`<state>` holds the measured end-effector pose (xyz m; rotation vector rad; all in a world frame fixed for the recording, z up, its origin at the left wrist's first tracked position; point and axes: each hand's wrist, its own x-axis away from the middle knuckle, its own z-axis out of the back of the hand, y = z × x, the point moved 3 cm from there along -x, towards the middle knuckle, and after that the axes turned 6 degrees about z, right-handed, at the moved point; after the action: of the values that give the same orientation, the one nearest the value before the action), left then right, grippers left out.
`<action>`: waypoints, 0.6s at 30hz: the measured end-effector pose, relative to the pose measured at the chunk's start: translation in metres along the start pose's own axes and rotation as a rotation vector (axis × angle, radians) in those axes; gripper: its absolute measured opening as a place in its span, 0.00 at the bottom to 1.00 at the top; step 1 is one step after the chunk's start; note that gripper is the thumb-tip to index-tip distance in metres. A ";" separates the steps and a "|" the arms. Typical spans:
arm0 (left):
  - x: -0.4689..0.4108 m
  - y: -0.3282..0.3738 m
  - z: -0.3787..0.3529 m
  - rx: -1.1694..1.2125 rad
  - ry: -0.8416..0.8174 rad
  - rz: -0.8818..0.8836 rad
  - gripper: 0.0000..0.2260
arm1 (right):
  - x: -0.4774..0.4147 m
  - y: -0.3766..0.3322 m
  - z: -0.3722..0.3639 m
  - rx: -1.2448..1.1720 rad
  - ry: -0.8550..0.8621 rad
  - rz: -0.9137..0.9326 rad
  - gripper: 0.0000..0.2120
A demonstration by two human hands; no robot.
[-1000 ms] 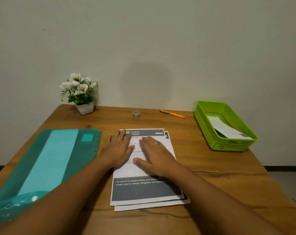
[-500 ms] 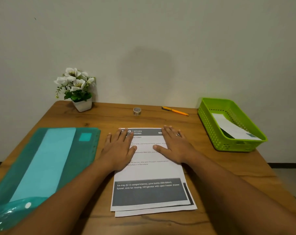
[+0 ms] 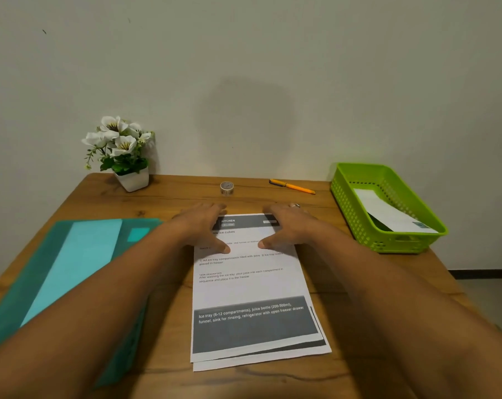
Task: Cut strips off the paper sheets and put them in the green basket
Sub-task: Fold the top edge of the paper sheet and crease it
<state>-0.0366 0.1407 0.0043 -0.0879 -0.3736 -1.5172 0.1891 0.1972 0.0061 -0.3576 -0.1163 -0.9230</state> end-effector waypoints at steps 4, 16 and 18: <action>-0.002 0.004 0.002 -0.038 0.007 -0.009 0.52 | -0.004 -0.004 0.005 -0.038 -0.007 0.004 0.44; 0.005 0.008 0.001 -0.151 0.208 -0.060 0.49 | -0.007 -0.010 0.010 0.194 0.126 0.096 0.56; 0.008 0.010 0.001 -0.156 0.258 -0.066 0.47 | -0.008 -0.016 0.012 0.265 0.149 0.132 0.54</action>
<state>-0.0270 0.1338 0.0092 -0.0015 -0.0520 -1.5989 0.1726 0.1986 0.0198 -0.0495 -0.0756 -0.7893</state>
